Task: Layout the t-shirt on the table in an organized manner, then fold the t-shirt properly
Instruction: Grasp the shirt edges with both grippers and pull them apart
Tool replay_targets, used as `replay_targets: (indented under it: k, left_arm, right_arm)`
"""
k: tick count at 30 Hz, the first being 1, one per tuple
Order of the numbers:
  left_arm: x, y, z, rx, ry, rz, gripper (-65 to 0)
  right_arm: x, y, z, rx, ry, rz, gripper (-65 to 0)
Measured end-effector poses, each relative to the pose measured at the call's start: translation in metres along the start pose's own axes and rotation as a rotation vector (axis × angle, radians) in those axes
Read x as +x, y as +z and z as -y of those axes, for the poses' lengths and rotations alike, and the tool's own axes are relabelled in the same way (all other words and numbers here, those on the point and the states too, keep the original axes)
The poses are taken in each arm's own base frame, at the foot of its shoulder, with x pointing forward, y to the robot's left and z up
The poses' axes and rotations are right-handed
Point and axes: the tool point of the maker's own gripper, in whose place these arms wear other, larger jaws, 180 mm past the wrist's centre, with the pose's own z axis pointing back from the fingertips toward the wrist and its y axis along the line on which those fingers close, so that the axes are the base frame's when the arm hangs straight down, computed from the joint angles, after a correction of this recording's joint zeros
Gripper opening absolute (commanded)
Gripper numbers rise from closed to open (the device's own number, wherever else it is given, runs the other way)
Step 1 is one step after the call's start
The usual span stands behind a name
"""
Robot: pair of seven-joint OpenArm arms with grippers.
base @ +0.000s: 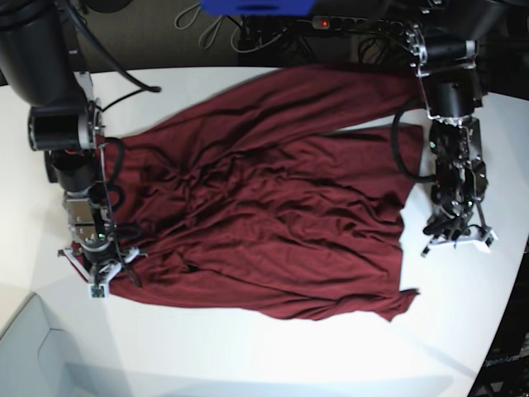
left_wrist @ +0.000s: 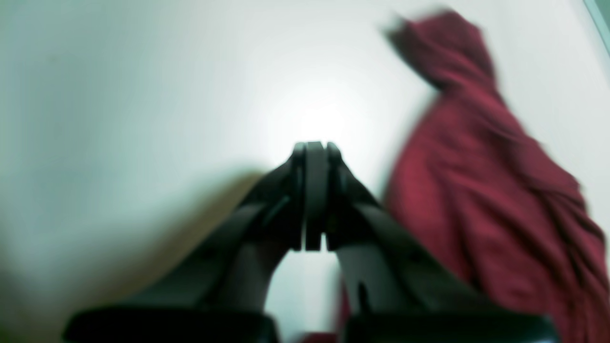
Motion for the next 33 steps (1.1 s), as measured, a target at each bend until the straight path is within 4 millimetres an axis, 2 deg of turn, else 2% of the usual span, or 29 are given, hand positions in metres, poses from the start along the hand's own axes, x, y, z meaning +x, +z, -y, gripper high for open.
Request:
replay_targets:
  k: [4,6,10,12,14,16,18,21,25,29,33]
  left_arm:
    - [-0.005,0.0,0.0,0.0,0.001,-0.013,-64.5]
    - [0.001,0.003,0.005,-0.012,0.002,0.003,-64.5]
    - [0.017,0.023,0.052,-0.131,0.044,0.076,-64.7]
    - [0.007,0.033,0.074,-0.19,0.058,0.037,-64.9]
    - [-0.013,0.042,0.088,-0.227,0.068,-0.025,-64.9]
    - [-0.037,0.045,0.086,-0.227,0.067,-0.097,-64.9]
    - [-0.053,0.048,0.073,-0.201,0.06,-0.129,-64.9]
    - [-0.067,0.059,0.059,-0.187,0.062,-0.133,-64.9]
    - [-0.085,0.069,0.043,-0.172,0.051,-0.162,-64.9]
    - [-0.085,0.08,0.036,-0.175,0.042,-0.15,-64.9]
    - [-0.068,0.092,0.043,-0.209,0.035,-0.09,-64.9]
  right_arm:
    - [0.022,0.001,-0.01,0.016,-0.001,0.062,-65.0]
    - [0.035,0.005,-0.02,0.034,0.0,0.119,-65.0]
    - [0.046,0.02,-0.027,0.052,0.014,0.201,-65.0]
    - [0.049,0.027,-0.028,0.056,0.022,0.227,-65.0]
    - [0.051,0.032,-0.027,0.055,0.029,0.233,-65.0]
    - [0.046,0.035,-0.028,0.056,0.036,0.178,-65.0]
    - [0.04,0.041,-0.032,0.063,0.04,0.125,-65.0]
    - [0.035,0.057,-0.032,0.068,0.032,0.104,-65.0]
    - [0.011,0.078,-0.029,0.061,0.029,0.041,-65.0]
    - [0.004,0.097,-0.037,0.079,0.034,0.037,-65.0]
    - [-0.002,0.116,-0.046,0.099,0.033,0.039,-65.0]
